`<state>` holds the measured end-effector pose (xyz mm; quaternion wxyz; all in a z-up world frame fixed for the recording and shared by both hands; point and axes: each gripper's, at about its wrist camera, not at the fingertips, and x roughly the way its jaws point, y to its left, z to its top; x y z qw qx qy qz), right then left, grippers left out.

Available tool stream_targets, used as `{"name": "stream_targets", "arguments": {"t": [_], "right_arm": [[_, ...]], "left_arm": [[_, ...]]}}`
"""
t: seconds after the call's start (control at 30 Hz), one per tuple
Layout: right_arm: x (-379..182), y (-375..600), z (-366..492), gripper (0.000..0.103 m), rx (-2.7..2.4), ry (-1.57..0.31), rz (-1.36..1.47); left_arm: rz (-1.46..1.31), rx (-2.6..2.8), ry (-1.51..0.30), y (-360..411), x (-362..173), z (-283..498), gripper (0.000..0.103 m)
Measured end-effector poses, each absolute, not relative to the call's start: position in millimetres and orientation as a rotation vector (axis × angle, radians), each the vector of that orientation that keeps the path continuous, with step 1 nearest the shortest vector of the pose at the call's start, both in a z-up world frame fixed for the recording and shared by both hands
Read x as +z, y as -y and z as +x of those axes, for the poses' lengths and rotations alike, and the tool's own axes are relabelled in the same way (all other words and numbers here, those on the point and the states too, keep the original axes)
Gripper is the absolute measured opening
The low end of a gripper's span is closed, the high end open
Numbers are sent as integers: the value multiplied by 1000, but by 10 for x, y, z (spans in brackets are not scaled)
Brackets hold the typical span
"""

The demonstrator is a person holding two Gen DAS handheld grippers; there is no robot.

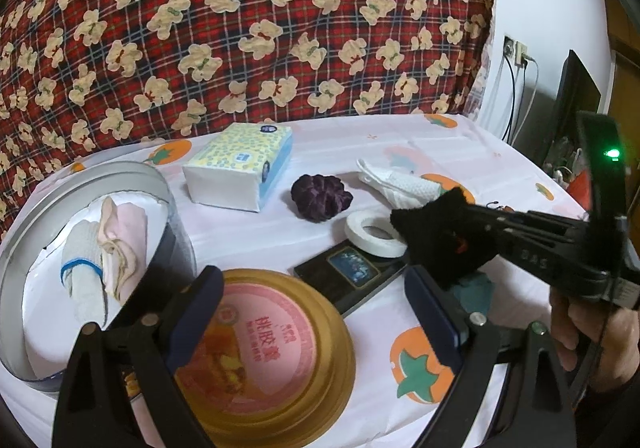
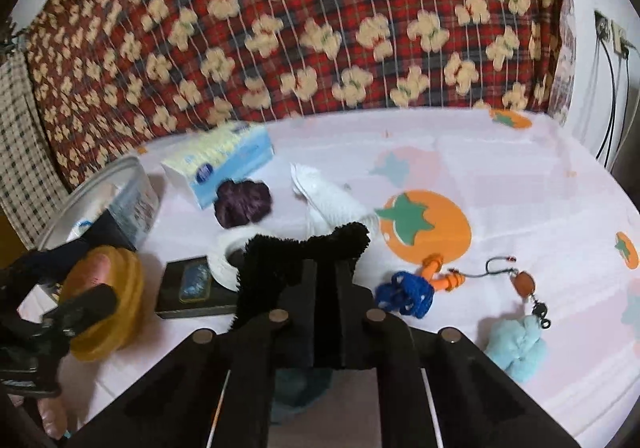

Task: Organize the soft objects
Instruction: 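Grasp the white tape roll with the left tool while the right tool holds the black cloth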

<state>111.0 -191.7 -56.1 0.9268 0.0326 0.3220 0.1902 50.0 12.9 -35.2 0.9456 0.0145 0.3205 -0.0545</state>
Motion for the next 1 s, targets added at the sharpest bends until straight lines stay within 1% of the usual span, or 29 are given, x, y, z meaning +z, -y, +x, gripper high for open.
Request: {"name": "stream_targets", "arguments": {"t": [0.4, 0.63, 0.67, 0.83, 0.9, 1.0], "right_arm": [[-340, 2143, 889, 9, 291, -448, 146], [-323, 2258, 904, 9, 252, -425, 181], [-323, 2272, 903, 9, 250, -424, 186], [-347, 2337, 919, 9, 254, -428, 219], [-350, 2365, 917, 9, 257, -425, 235], [-349, 2376, 914, 9, 256, -424, 245]], "left_arm": [[56, -118, -684, 104, -410, 646, 93], [98, -121, -721, 362, -333, 866, 92], [101, -114, -735, 394, -324, 921, 91], [99, -104, -832, 476, -380, 1188, 81], [75, -86, -870, 442, -424, 1290, 74], [56, -80, -907, 439, -478, 1374, 71]]}}
